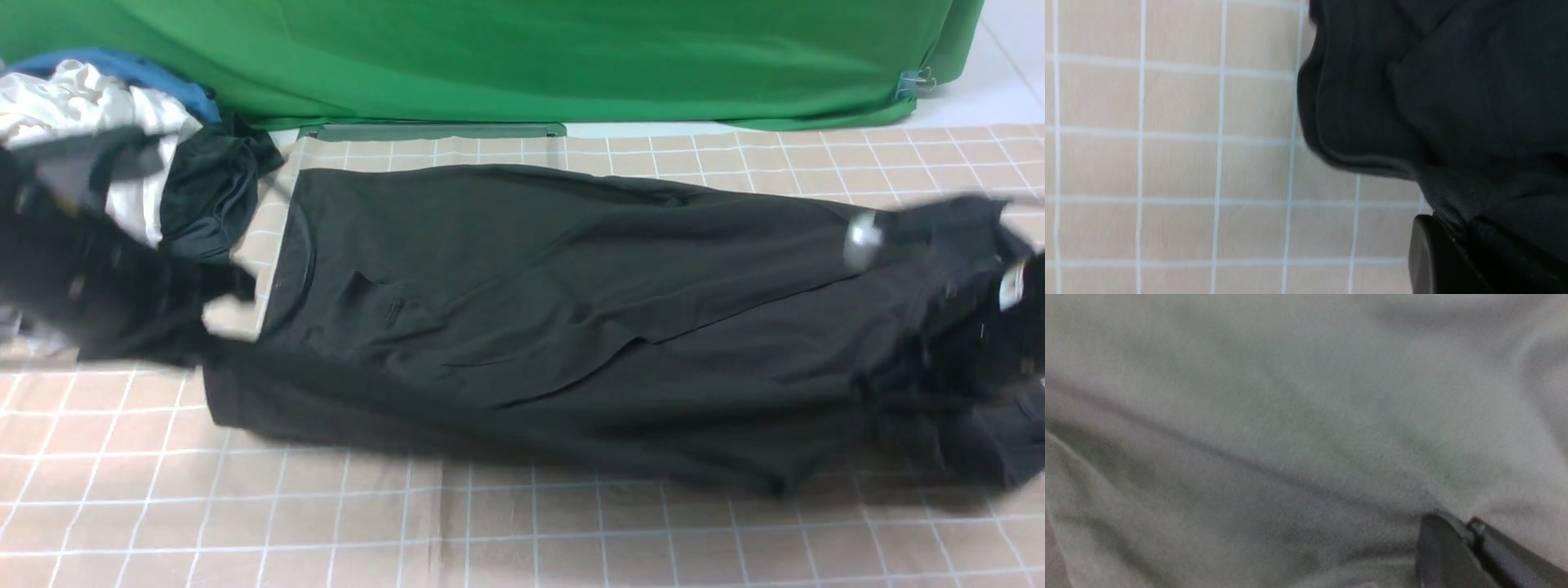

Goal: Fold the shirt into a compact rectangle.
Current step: 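Fold the black garment in half by bringing its near edge over to the far edge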

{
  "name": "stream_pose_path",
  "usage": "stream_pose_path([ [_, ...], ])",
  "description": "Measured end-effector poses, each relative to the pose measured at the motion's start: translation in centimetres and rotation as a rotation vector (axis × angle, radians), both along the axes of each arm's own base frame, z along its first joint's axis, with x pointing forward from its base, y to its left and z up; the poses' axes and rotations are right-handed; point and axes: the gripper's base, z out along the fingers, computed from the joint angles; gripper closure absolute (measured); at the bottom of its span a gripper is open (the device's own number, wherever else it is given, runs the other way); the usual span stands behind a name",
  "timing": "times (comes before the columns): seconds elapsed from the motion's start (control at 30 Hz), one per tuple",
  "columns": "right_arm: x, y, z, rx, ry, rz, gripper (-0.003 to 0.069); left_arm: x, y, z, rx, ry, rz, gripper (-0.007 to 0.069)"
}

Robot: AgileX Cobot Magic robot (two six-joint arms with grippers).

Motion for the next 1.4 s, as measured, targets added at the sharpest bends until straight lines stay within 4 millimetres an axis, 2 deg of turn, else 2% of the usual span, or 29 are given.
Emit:
stream_pose_path([
  [0.03, 0.5, -0.2, 0.3, 0.0, -0.009, -0.006, 0.0606, 0.7, -0.1, 0.2, -0.001, -0.011, 0.001, 0.0589],
  [0.07, 2.0, -0.6, 1.1, 0.0, -0.036, -0.019, 0.0606, 2.7, -0.3, 0.6, -0.003, -0.033, 0.002, 0.0589],
  [0.13, 4.0, -1.2, 1.4, -0.001, -0.049, -0.041, 0.0606, 5.1, -0.5, 1.3, -0.007, -0.07, 0.004, 0.0589],
  [0.17, 4.4, -1.3, 1.7, 0.0, -0.058, -0.046, 0.0606, 5.4, -0.6, 1.4, -0.008, -0.075, 0.004, 0.0589],
  [0.2, 6.4, -1.7, 1.6, -0.004, -0.06, -0.059, 0.0606, 7.6, -0.8, 1.6, -0.01, -0.099, 0.005, 0.0589],
  [0.27, 8.9, -2.0, 1.7, -0.008, -0.073, -0.065, 0.0606, 10.3, -1.1, 1.3, -0.012, -0.111, 0.005, 0.0589],
  [0.33, 11.1, -2.1, 0.9, -0.011, -0.062, -0.069, 0.0606, 12.6, -1.3, 1.4, -0.013, -0.135, 0.011, 0.0589],
  [0.47, 16.0, -1.9, -1.1, -0.013, -0.061, -0.076, 0.0606, 17.9, -1.7, -0.5, 0.001, -0.155, 0.023, 0.0589],
  [0.57, 18.7, -1.8, -2.5, -0.014, -0.072, -0.078, 0.0589, 20.4, -1.5, -2.3, 0.002, -0.145, 0.04, 0.0589],
  [0.63, 20.5, -1.7, -2.8, -0.015, -0.102, -0.077, 0.0532, 21.8, -1.2, -3.3, 0.007, -0.142, 0.052, 0.0589],
  [0.7, 21.5, -1.6, -2.8, -0.015, -0.121, -0.075, 0.0449, 22.6, -1.0, -4.2, 0.012, -0.126, 0.055, 0.0589],
  [0.8, 22.0, -1.5, -1.1, -0.011, -0.138, -0.071, 0.0333, 23.3, -0.7, -5.5, 0.02, -0.098, 0.06, 0.0589],
  [0.87, 21.6, -1.2, -0.1, -0.01, -0.104, -0.061, 0.0317, 23.4, -0.6, -5.9, 0.021, -0.087, 0.063, 0.0589],
  [0.9, 21.1, -0.8, 0.3, -0.015, -0.073, -0.043, 0.0335, 23.4, -0.5, -6.0, 0.022, -0.083, 0.064, 0.0589],
  [0.97, 20.1, 0.3, 0.1, -0.033, 0.022, 0.024, 0.0449, 23.5, -0.4, -6.1, 0.028, -0.082, 0.065, 0.0589],
  [1.0, 19.8, 0.8, -0.5, -0.038, 0.062, 0.049, 0.0512, 23.5, -0.3, -6.1, 0.031, -0.083, 0.066, 0.0589],
  [1.1, 19.3, 2.6, -2.9, -0.039, 0.142, 0.108, 0.0608, 23.5, -0.3, -6.1, 0.032, -0.085, 0.066, 0.0589],
  [1.23, 19.6, 4.9, -7.0, -0.042, 0.175, 0.162, 0.0621, 23.5, -0.2, -6.0, 0.035, -0.087, 0.067, 0.0589],
  [1.3, 20.1, 5.5, -7.7, -0.037, 0.134, 0.161, 0.0621, 23.5, -0.2, -6.0, 0.036, -0.085, 0.067, 0.0589],
  [1.4, 21.3, 6.1, -7.4, -0.014, -0.015, 0.142, 0.0621, 23.5, -0.2, -6.0, 0.039, -0.084, 0.067, 0.0589],
])
